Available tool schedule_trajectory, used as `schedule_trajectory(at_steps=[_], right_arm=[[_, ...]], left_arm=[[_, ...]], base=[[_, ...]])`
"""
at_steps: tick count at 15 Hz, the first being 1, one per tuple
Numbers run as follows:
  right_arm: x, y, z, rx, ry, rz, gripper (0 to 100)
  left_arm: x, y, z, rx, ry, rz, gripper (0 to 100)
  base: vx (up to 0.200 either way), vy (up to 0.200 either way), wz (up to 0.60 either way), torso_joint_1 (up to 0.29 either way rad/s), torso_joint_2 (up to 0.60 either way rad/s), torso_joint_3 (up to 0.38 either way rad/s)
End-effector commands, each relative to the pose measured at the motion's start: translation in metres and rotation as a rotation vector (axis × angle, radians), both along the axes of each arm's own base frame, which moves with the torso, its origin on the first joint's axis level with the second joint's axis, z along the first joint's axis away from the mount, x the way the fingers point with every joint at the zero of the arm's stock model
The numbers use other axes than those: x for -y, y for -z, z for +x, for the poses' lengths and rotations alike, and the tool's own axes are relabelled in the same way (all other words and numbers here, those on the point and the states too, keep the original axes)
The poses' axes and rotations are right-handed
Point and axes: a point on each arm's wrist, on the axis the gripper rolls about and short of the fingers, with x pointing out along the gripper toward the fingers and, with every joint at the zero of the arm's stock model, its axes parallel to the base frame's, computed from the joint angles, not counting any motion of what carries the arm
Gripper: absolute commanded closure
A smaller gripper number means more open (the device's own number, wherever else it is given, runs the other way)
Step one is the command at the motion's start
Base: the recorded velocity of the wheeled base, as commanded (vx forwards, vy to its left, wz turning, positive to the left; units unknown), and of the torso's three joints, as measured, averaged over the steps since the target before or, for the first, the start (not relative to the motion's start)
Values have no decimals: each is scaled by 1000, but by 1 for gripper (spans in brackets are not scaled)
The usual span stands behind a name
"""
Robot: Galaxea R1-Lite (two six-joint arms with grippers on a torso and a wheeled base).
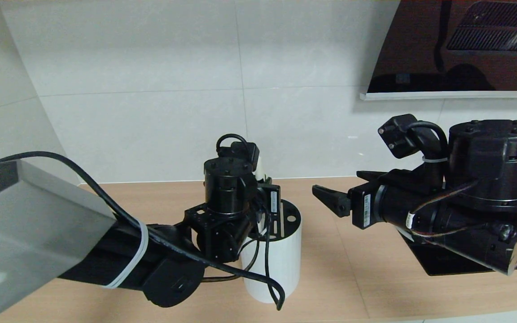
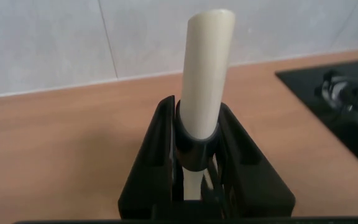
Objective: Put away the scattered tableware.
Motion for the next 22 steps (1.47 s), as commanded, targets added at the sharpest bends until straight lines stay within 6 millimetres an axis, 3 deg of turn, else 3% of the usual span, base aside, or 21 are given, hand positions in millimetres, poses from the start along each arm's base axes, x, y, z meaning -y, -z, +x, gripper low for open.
schedule_trajectory(at_steps=[1, 13, 14, 22], right_arm=[[0, 1, 0, -1, 1, -1, 0], [-1, 2, 1, -6, 1, -6, 0], [-1, 3, 1, -6, 1, -6, 0], [-1, 3, 1, -7, 1, -7, 0]], left_arm=[[1, 9, 0, -23, 3, 21, 100], [2, 15, -4, -41, -3, 41, 100], [2, 14, -3, -40, -3, 40, 0], [2, 14, -3, -37, -3, 37, 0]], base=[[0, 0, 0, 0, 0, 0], [0, 0, 0, 0, 0, 0], [0, 0, 0, 0, 0, 0], [0, 0, 0, 0, 0, 0]])
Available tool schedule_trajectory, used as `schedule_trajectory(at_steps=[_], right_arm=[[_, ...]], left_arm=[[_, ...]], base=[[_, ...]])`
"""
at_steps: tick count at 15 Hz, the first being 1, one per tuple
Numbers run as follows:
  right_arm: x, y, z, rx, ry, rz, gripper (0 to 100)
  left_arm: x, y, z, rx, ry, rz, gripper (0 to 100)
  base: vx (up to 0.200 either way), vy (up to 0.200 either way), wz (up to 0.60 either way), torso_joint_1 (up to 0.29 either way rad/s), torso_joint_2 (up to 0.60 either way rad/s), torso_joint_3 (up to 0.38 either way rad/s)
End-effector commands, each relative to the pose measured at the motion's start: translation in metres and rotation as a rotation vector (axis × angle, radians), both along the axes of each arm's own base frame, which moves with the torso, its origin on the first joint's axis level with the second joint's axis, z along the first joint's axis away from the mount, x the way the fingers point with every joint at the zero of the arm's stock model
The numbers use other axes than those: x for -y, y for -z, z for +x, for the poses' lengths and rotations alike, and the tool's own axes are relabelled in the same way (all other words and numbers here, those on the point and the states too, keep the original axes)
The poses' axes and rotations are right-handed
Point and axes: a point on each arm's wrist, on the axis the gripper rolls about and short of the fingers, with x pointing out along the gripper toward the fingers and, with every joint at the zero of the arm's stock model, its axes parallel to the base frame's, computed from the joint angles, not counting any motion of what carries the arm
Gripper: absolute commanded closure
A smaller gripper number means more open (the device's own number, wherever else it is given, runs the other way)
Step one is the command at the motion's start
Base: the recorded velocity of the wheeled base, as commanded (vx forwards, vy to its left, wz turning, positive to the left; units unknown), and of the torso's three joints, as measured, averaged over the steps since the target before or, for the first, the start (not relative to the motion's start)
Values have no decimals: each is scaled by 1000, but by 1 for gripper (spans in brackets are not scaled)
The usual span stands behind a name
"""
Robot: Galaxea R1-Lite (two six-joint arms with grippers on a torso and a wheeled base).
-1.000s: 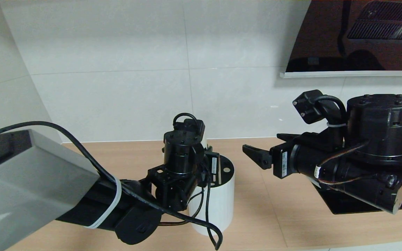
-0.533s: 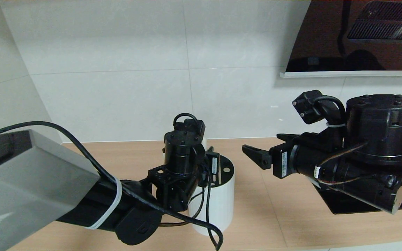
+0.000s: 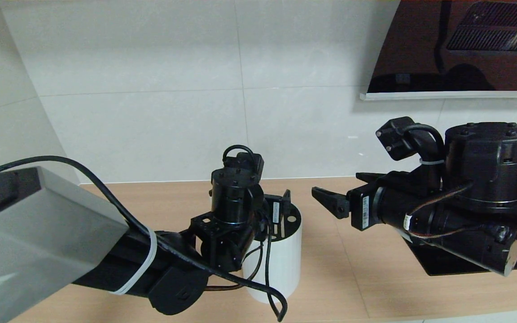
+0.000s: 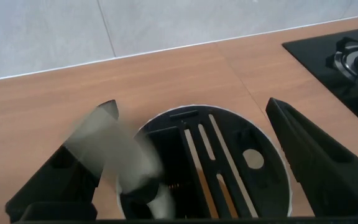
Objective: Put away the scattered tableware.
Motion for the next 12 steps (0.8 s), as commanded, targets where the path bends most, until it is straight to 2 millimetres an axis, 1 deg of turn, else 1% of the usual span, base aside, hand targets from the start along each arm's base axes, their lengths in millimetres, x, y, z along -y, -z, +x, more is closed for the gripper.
schedule_trajectory(at_steps=[1, 2, 4, 5, 6, 7, 8, 9, 10, 11, 12], right_arm=[[0, 0, 0, -1, -1, -1, 0], [1, 0, 1, 0, 4, 0, 0], [7, 3, 5, -7, 22, -11, 0], [13, 7, 9, 2, 43, -49, 0], [18, 7, 11, 27, 52, -88, 0], [20, 5, 11, 46, 57, -90, 0], [23, -1, 12, 74, 67, -63, 0], [29, -6, 16, 97, 95, -44, 0], [41, -14, 24, 148, 149, -11, 0], [51, -23, 28, 197, 188, 22, 0], [68, -31, 33, 250, 260, 54, 0]], left_arm=[[-1, -5, -1, 12, -1, -12, 0], [-3, -15, -4, 34, -1, -33, 0], [-18, -53, -13, 114, -12, -103, 0], [-28, -68, -18, 147, -22, -129, 0], [-44, -85, -24, 183, -39, -158, 0], [-60, -105, -30, 231, -44, -196, 0], [-74, -118, -37, 265, -45, -219, 0], [-86, -127, -46, 290, -32, -234, 0], [-100, -141, -62, 328, 5, -259, 0], [-110, -149, -74, 354, 26, -275, 0], [-124, -153, -90, 367, 24, -280, 0]], base=[[0, 0, 0, 0, 0, 0], [0, 0, 0, 0, 0, 0], [0, 0, 0, 0, 0, 0], [0, 0, 0, 0, 0, 0], [0, 0, 0, 0, 0, 0], [0, 0, 0, 0, 0, 0], [0, 0, 0, 0, 0, 0], [0, 0, 0, 0, 0, 0], [0, 0, 0, 0, 0, 0], [0, 0, 0, 0, 0, 0], [0, 0, 0, 0, 0, 0]])
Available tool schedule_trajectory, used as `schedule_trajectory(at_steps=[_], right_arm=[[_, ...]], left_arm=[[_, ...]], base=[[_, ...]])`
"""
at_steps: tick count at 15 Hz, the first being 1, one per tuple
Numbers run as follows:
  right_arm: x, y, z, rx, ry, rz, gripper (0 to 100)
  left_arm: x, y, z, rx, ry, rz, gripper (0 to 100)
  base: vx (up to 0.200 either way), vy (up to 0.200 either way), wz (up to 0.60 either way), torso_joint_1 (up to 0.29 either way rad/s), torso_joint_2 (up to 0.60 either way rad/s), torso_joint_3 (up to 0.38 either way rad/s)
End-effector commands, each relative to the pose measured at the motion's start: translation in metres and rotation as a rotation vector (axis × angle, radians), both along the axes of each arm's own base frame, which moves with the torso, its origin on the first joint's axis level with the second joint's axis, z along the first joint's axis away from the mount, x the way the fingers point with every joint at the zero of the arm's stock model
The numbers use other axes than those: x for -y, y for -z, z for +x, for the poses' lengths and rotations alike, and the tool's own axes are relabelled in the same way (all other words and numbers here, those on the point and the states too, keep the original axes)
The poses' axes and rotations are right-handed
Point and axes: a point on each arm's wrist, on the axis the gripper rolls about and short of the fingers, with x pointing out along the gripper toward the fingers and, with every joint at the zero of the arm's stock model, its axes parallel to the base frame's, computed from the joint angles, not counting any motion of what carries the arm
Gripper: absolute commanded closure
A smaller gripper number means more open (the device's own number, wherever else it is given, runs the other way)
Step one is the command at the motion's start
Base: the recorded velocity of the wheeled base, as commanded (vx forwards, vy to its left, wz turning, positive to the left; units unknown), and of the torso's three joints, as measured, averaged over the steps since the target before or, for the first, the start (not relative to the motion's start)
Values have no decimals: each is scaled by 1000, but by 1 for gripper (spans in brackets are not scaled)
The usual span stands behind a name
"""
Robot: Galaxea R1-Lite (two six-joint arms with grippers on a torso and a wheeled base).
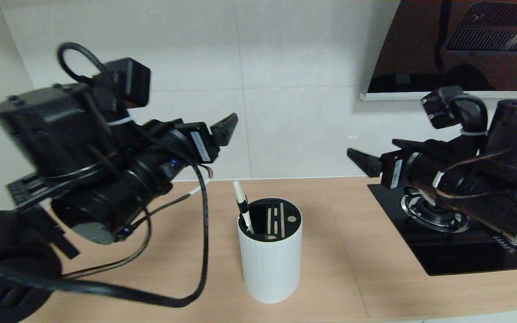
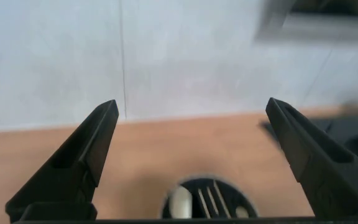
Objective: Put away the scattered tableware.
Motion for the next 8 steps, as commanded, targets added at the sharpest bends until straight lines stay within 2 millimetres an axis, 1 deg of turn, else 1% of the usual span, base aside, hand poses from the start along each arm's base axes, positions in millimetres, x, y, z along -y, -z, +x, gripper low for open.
schedule_trajectory(at_steps=[1, 2, 3, 4, 5, 6, 7, 8], right_arm=[[28, -14, 4, 78, 102, 44, 0], [60, -15, 3, 124, 206, 67, 0], [80, -14, -8, 150, 268, 74, 0], [97, -11, -26, 170, 317, 77, 0], [99, -11, -29, 171, 323, 77, 0], [115, -10, -61, 207, 349, 84, 0], [128, -10, -106, 272, 340, 94, 0], [134, -10, -132, 296, 351, 97, 0]], left_arm=[[-40, -26, -43, 84, -7, -48, 0], [-56, -22, -54, 68, -42, -37, 0], [-68, -17, -67, 62, -65, -34, 0], [-81, -10, -81, 60, -91, -32, 0], [-83, -10, -83, 62, -94, -32, 0], [-97, -2, -104, 73, -116, -35, 0], [-113, 9, -137, 73, -116, -35, 0], [-123, 15, -157, 66, -123, -24, 0]], base=[[0, 0, 0, 0, 0, 0], [0, 0, 0, 0, 0, 0], [0, 0, 0, 0, 0, 0], [0, 0, 0, 0, 0, 0], [0, 0, 0, 0, 0, 0], [0, 0, 0, 0, 0, 0], [0, 0, 0, 0, 0, 0], [0, 0, 0, 0, 0, 0]])
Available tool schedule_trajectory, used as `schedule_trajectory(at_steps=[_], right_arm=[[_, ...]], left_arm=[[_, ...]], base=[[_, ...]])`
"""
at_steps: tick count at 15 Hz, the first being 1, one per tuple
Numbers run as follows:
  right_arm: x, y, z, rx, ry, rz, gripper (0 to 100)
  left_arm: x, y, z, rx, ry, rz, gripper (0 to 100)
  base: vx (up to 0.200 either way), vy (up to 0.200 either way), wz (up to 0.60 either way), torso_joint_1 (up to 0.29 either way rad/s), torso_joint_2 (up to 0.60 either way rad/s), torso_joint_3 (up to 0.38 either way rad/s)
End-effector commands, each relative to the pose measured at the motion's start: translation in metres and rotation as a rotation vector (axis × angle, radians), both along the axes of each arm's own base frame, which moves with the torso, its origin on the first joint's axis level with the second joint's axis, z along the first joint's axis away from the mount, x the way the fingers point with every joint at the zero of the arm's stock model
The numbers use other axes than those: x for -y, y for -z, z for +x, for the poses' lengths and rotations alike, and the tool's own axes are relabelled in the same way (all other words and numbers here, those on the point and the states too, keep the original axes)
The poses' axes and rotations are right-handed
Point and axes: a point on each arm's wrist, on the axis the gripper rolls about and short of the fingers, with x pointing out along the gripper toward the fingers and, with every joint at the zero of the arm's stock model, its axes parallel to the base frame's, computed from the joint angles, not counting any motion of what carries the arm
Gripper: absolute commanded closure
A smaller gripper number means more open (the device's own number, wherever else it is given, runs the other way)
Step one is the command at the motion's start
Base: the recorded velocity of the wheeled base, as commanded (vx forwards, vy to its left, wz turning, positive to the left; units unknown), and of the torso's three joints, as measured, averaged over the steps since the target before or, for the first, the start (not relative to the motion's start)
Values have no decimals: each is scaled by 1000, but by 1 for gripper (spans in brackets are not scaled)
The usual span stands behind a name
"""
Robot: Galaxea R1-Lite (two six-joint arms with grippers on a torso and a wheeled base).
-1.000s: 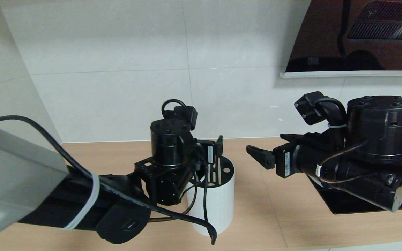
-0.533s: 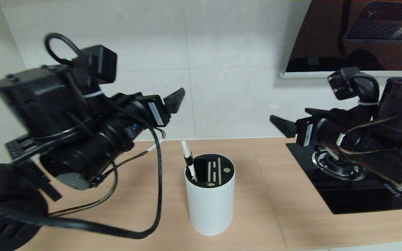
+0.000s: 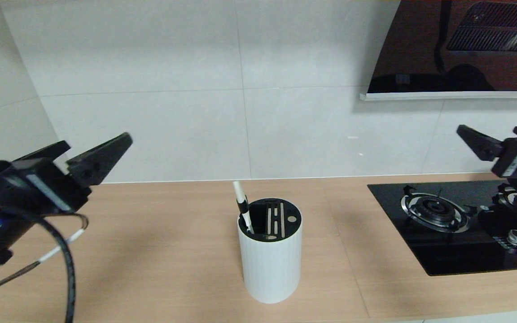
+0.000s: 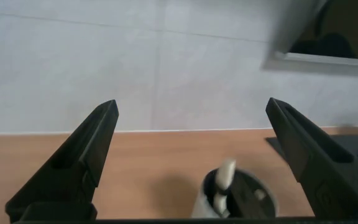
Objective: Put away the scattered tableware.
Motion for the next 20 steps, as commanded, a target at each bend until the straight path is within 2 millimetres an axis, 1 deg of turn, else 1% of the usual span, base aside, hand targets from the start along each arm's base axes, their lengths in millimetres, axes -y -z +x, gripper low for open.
schedule_trajectory(at_steps=[1, 2, 3, 4, 5, 6, 7, 9, 10, 11, 13, 14, 15, 16, 17, 18, 20], right_arm=[[30, -2, -108, 138, 44, 11, 0], [33, 1, -133, 126, 32, 7, 0], [35, 11, -161, 82, -16, -8, 0], [37, 20, -184, 40, -51, -20, 0], [40, 27, -205, 1, -59, -25, 0], [42, 32, -222, -27, -59, -28, 0], [43, 35, -234, -24, -53, -27, 0], [44, 45, -248, 21, -48, -23, 0], [45, 54, -255, 36, -50, -29, 0], [45, 58, -256, 27, -41, -26, 0], [47, 59, -255, 18, 32, -10, 0], [48, 61, -254, 13, 69, -1, 0], [45, 66, -253, 3, 131, 6, 0], [41, 75, -256, 8, 178, 0, 0], [40, 81, -255, 2, 175, -5, 0], [40, 94, -248, -41, 175, -8, 0], [41, 119, -235, -126, 218, -12, 0]], left_arm=[[-43, 18, -77, 37, -54, -10, 0], [-52, 21, -92, 26, -91, -3, 0], [-60, 26, -111, 29, -108, -3, 0], [-66, 30, -127, 47, -120, -6, 0], [-70, 37, -141, 52, -153, -7, 0], [-73, 46, -153, 52, -177, -5, 0], [-75, 54, -165, 57, -207, -2, 0], [-75, 66, -186, 94, -238, -3, 0], [-74, 71, -191, 101, -258, -4, 0], [-74, 69, -192, 104, -292, -12, 0], [-72, 67, -196, 130, -376, -14, 0], [-70, 71, -200, 145, -403, 10, 0], [-68, 81, -202, 144, -437, 53, 0], [-68, 91, -196, 106, -468, 70, 0], [-69, 95, -194, 94, -489, 65, 0], [-69, 110, -185, 37, -513, 78, 0], [-69, 145, -171, -78, -484, 126, 0]], base=[[0, 0, 0, 0, 0, 0], [0, 0, 0, 0, 0, 0], [0, 0, 0, 0, 0, 0], [0, 0, 0, 0, 0, 0], [0, 0, 0, 0, 0, 0], [0, 0, 0, 0, 0, 0], [0, 0, 0, 0, 0, 0], [0, 0, 0, 0, 0, 0], [0, 0, 0, 0, 0, 0], [0, 0, 0, 0, 0, 0], [0, 0, 0, 0, 0, 0], [0, 0, 0, 0, 0, 0], [0, 0, 0, 0, 0, 0], [0, 0, 0, 0, 0, 0], [0, 0, 0, 0, 0, 0], [0, 0, 0, 0, 0, 0], [0, 0, 0, 0, 0, 0]])
